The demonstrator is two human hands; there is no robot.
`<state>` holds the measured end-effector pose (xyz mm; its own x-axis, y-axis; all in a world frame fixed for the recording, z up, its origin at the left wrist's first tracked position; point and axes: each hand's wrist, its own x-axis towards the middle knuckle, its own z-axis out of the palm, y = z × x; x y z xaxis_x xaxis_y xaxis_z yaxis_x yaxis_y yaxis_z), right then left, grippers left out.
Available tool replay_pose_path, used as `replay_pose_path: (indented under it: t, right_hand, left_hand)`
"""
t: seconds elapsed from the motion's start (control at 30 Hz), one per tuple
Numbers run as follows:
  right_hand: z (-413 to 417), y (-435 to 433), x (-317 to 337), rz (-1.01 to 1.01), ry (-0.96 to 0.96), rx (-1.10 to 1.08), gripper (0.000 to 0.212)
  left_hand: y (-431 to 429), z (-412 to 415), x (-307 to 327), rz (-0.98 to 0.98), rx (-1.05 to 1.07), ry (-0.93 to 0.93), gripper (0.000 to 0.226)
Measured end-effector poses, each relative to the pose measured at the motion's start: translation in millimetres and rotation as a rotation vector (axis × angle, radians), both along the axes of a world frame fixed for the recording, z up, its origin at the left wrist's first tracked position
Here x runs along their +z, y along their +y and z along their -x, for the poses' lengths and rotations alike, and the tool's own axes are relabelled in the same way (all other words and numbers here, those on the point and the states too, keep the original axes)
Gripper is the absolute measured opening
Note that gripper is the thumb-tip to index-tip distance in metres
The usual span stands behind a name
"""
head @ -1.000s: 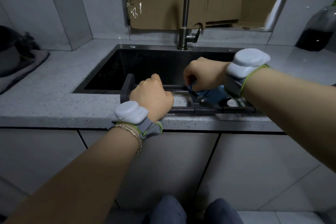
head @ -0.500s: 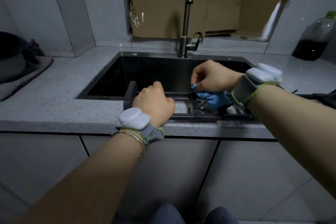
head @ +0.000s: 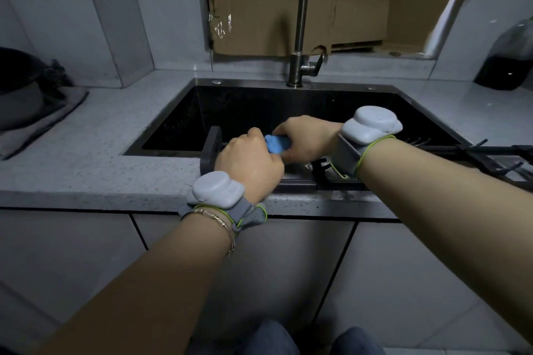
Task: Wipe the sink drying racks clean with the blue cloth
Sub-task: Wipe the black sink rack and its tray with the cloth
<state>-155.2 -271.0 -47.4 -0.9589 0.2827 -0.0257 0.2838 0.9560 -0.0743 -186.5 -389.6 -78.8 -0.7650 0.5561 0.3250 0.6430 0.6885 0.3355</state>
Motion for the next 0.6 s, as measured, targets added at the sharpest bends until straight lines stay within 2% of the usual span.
replay_pose_path:
  t: [0.17,0.4,0.6]
  right_hand:
    - [-7,4,3,-0.071,0.017,-0.059,0.030]
    - [-11,8,15,-0.215,-0.095,-0.056,0.024]
    - [5,-10,-2,-0.085,0.105,0.021,0.021]
  left_hand:
    - [-3,2,-2,-0.009,-0.022,-0.001,0.039]
    - [2,-9,-2,-0.014,-0.037,0.017,0.037]
    - [3,-12,2,-0.019,-0.035,-0.022,0.028]
